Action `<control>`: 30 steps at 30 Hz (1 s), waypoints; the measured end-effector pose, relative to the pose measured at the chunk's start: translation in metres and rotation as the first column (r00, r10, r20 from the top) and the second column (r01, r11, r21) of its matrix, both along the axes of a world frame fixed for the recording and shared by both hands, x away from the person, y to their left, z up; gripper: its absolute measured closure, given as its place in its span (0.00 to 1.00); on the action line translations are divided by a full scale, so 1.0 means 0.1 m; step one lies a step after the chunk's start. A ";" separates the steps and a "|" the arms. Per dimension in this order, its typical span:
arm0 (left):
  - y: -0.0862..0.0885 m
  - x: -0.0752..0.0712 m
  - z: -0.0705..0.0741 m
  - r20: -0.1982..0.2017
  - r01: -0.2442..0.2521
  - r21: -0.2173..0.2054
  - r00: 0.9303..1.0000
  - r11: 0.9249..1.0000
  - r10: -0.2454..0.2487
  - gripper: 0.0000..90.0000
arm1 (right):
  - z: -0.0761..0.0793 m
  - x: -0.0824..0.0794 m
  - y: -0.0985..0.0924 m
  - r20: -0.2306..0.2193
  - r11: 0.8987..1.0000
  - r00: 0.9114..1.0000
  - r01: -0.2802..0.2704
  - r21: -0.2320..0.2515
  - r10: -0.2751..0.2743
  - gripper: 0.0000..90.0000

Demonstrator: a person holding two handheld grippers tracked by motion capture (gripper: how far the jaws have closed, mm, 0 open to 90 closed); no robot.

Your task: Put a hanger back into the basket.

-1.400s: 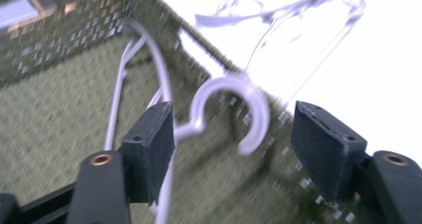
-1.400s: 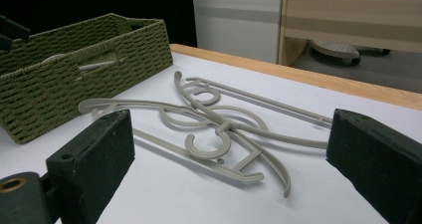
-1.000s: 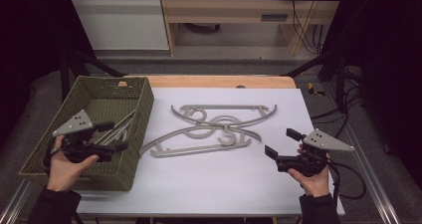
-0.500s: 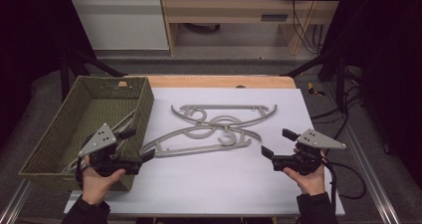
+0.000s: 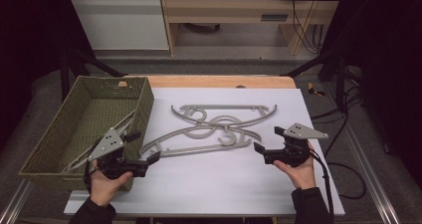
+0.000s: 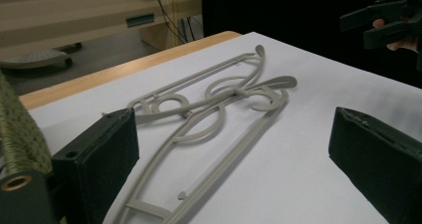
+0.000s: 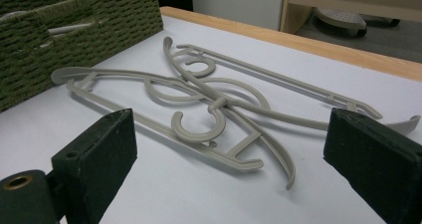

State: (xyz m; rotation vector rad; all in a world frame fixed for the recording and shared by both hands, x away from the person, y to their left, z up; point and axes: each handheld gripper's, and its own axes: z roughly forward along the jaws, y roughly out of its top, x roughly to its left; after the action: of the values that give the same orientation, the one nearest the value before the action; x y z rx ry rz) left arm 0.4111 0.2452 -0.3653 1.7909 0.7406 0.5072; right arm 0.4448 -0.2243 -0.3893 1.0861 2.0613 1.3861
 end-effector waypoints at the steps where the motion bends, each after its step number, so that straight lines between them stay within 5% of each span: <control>1: 0.01 0.00 0.00 -0.002 -0.003 0.002 1.000 1.000 0.003 0.06 | 0.00 0.02 0.01 -0.008 1.000 1.000 -0.002 0.005 0.002 0.07; 18: 0.09 0.01 0.01 -0.005 -0.014 -0.003 1.000 1.000 0.014 0.06 | -0.11 0.55 0.34 -0.085 0.997 0.996 0.011 -0.077 -0.017 0.14; 30: 0.09 0.01 0.02 -0.003 -0.008 0.006 1.000 1.000 0.008 0.06 | -0.34 0.99 0.52 -0.133 0.982 0.990 0.023 -0.185 -0.048 0.25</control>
State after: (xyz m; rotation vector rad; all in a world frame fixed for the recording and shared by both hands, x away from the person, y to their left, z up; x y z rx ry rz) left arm 0.4123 0.2547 -0.3632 1.7953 0.7490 0.5126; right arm 0.5438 -0.1728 -0.4230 1.1608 2.2052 1.1066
